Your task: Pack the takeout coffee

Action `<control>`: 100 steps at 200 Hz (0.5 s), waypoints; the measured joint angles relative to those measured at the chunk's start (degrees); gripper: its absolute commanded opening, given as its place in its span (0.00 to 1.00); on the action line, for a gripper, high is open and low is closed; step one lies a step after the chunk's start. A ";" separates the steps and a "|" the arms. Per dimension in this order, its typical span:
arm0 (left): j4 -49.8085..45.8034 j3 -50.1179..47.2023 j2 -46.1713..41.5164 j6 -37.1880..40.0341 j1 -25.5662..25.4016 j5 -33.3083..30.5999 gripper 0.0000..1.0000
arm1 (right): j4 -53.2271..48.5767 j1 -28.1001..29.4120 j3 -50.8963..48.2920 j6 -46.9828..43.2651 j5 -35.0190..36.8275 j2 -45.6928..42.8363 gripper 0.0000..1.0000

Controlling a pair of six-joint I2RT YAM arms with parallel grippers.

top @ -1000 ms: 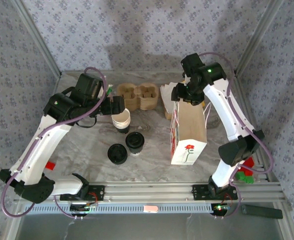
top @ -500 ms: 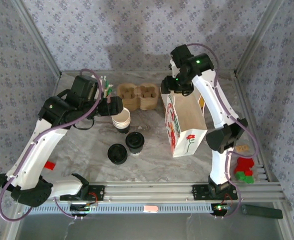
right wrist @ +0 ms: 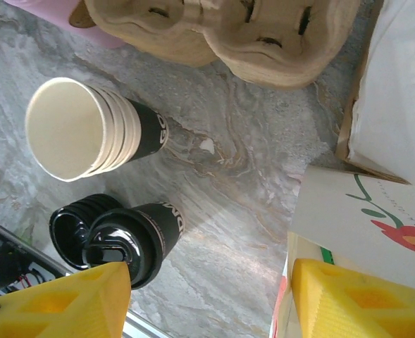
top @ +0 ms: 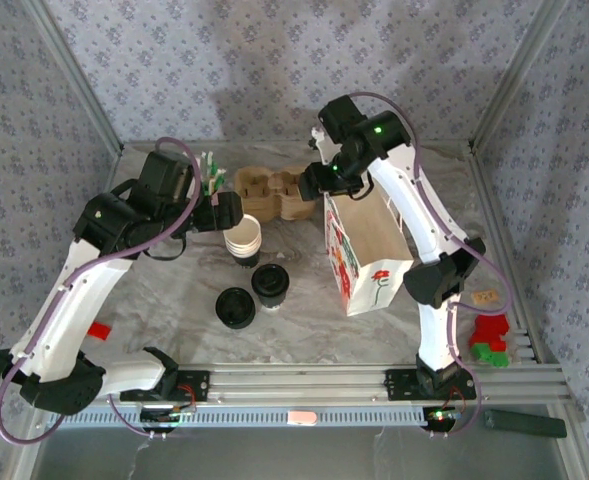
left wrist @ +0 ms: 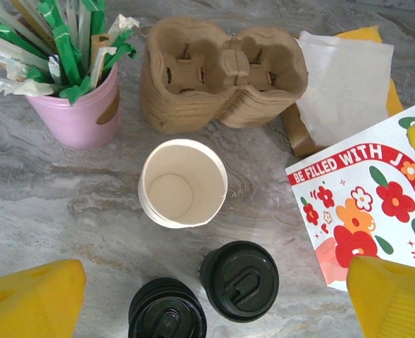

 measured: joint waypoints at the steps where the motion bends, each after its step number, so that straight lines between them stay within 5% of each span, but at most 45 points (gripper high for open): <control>1: -0.04 0.09 0.02 0.00 0.00 -0.07 0.95 | -0.02 0.00 0.02 0.00 -0.02 0.00 0.64; 100: 0.70 3.54 7.15 -1.01 3.58 -1.01 0.81 | -5.38 -1.84 8.44 0.24 8.74 -3.34 0.63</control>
